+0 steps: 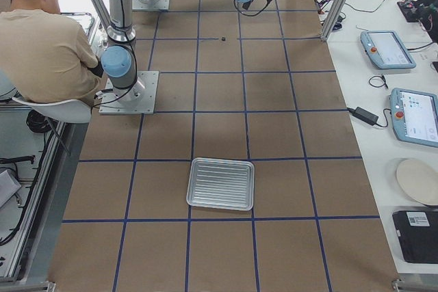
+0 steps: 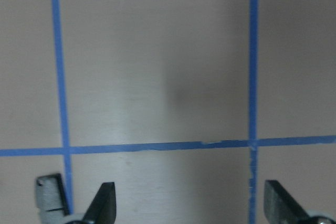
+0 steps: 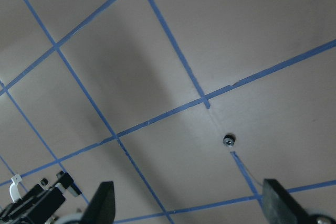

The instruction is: Place bearing gear from tray to pile

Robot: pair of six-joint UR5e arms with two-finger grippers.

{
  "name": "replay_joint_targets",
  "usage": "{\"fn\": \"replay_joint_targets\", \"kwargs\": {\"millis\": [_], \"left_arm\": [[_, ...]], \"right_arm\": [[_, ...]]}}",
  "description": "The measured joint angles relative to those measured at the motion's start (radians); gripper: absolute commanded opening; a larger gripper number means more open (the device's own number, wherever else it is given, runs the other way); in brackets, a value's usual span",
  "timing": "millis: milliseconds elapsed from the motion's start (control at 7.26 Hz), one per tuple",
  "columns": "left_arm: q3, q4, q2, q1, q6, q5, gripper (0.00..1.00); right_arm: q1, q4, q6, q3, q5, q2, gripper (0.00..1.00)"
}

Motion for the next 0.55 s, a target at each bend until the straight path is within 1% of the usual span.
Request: {"fn": "replay_joint_targets", "kwargs": {"millis": [138, 275, 413, 551], "left_arm": [[-0.002, 0.008, -0.029, -0.090, -0.088, -0.010, 1.00], [-0.006, 0.045, -0.067, -0.184, -0.146, -0.022, 1.00], [-0.009, 0.097, -0.102, -0.274, -0.198, -0.025, 1.00], [-0.012, 0.130, -0.131, -0.342, -0.259, -0.025, 1.00]], "right_arm": [[-0.011, 0.081, -0.060, -0.057, -0.083, -0.009, 1.00], [-0.014, 0.134, -0.173, -0.075, -0.183, -0.032, 1.00], [-0.016, 0.155, -0.312, -0.063, -0.279, -0.063, 1.00], [-0.017, 0.153, -0.400, -0.030, -0.337, -0.089, 0.99]]}}
